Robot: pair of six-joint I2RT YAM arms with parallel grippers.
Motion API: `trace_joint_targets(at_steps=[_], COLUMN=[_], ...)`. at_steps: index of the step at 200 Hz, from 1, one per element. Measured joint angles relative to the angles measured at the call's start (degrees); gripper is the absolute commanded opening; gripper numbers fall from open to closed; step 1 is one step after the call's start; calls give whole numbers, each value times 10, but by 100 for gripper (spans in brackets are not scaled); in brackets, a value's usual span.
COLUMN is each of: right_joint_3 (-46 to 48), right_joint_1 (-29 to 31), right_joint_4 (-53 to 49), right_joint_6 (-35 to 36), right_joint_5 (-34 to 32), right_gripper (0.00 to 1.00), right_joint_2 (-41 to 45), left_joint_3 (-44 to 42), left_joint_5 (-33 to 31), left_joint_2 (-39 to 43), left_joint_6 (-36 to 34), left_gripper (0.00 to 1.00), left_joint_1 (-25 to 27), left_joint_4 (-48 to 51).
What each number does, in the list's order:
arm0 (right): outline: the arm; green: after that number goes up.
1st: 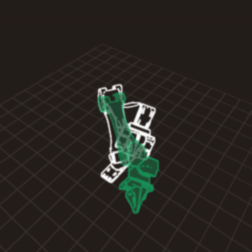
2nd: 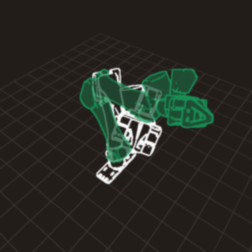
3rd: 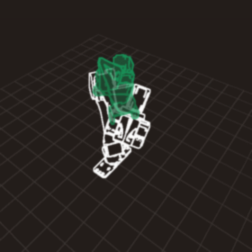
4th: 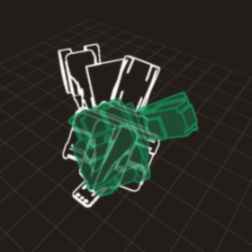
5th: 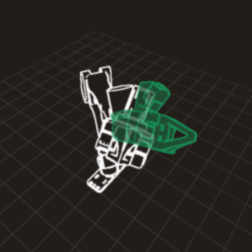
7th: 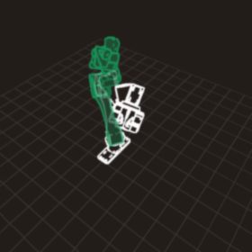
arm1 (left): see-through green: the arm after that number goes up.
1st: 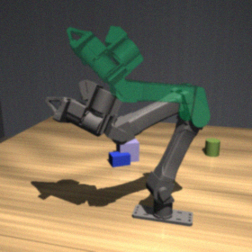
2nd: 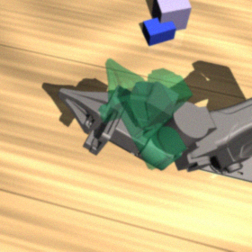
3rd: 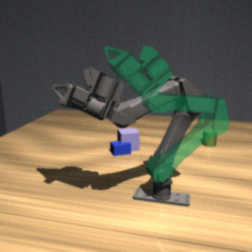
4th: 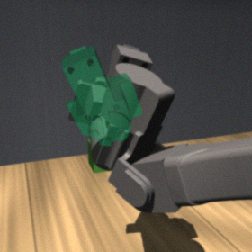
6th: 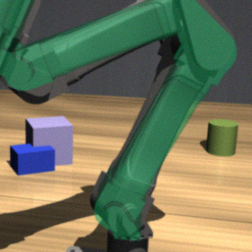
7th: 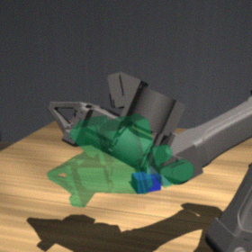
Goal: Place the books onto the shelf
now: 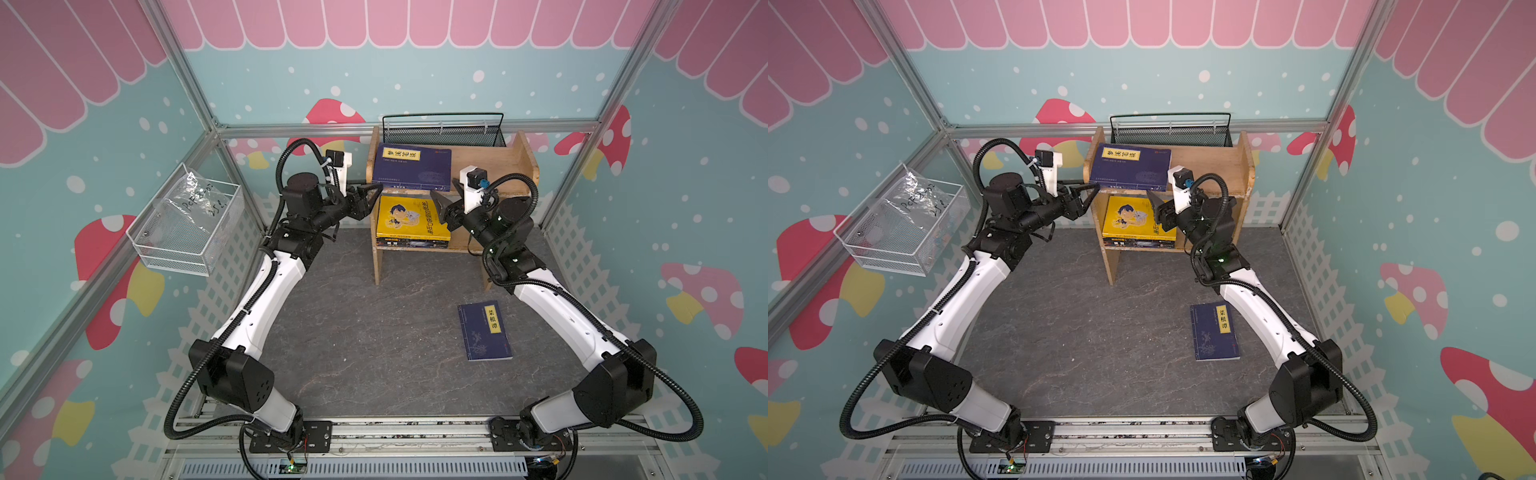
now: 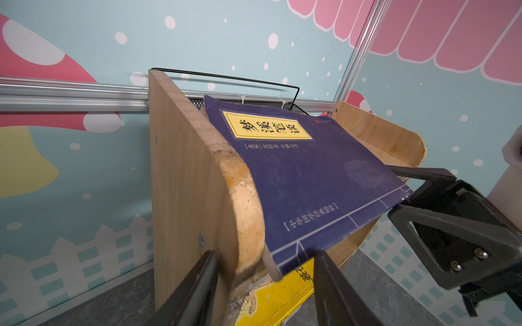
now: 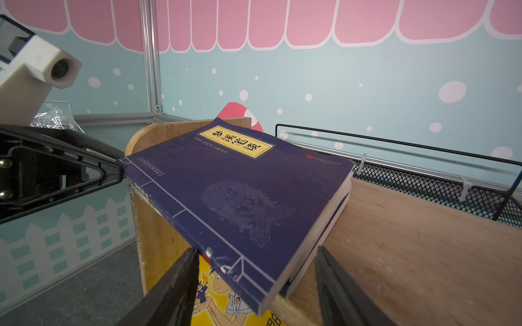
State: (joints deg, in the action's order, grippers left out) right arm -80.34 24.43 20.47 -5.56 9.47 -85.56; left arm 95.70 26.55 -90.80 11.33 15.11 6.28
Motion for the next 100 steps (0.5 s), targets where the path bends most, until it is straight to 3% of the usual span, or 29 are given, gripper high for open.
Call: trace_joint_targets(at_steps=[100], right_joint_3=[-19], right_joint_1=[0], right_joint_4=[18], right_joint_6=[-8], right_joint_5=[-17], right_gripper=[60], right_joint_2=[-20], left_joint_3=[0], left_joint_5=[-13], left_joint_2=[-14], left_joint_6=[11], left_gripper=[54], left_joint_1=[1], left_joint_4=[-32])
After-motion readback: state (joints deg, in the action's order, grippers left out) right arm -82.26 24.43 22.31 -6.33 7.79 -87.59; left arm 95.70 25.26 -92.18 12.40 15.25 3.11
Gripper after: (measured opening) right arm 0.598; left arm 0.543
